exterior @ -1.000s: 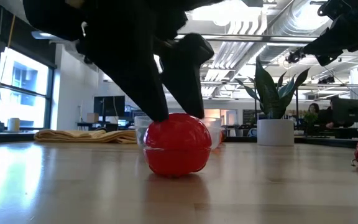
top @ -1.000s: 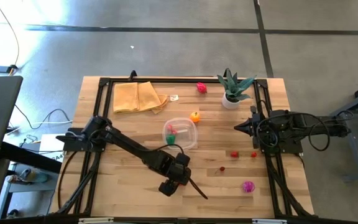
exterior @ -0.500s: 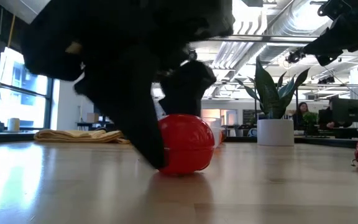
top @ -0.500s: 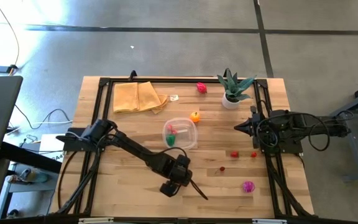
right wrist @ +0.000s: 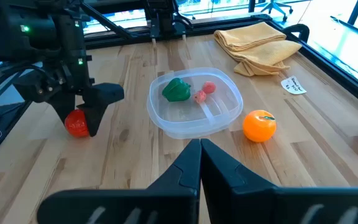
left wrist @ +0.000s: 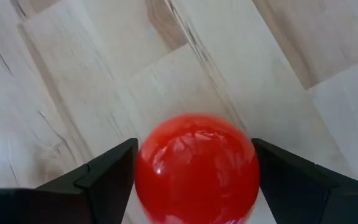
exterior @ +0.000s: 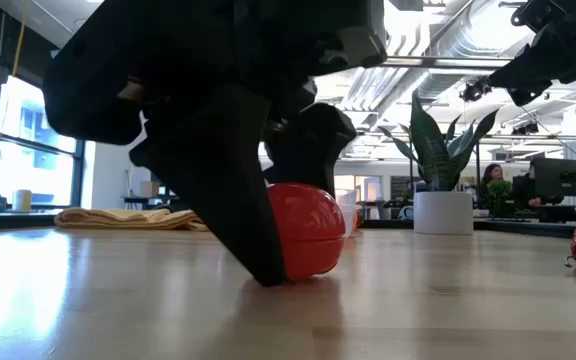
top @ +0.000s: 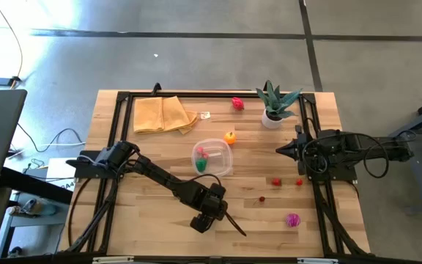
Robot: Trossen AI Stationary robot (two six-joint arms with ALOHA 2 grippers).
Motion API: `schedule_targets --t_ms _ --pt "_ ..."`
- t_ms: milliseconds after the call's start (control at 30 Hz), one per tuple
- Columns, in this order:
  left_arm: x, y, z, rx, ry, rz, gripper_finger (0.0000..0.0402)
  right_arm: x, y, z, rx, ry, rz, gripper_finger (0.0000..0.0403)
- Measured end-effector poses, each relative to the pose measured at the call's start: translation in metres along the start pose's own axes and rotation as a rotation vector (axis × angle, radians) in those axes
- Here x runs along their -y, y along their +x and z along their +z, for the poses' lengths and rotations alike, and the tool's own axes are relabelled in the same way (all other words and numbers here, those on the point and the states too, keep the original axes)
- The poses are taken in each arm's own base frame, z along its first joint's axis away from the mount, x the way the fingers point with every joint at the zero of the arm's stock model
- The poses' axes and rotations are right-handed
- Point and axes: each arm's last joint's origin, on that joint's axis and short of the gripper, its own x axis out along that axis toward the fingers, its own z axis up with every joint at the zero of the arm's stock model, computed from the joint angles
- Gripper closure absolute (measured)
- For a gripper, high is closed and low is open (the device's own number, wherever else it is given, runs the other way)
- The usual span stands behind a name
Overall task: Pick and placing Produce into tupperware
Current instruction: Put the orange tomato into the transparent bin
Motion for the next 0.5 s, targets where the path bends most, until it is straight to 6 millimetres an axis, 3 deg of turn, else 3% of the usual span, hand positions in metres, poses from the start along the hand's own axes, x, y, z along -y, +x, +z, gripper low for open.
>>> schedule_targets --t_ms 500 --pt "0.0005 0.0034 0.0002 0.005 0.002 -0.015 0.0104 0.0000 -0.0001 0.0000 0.000 0.000 0.000 0.0402"
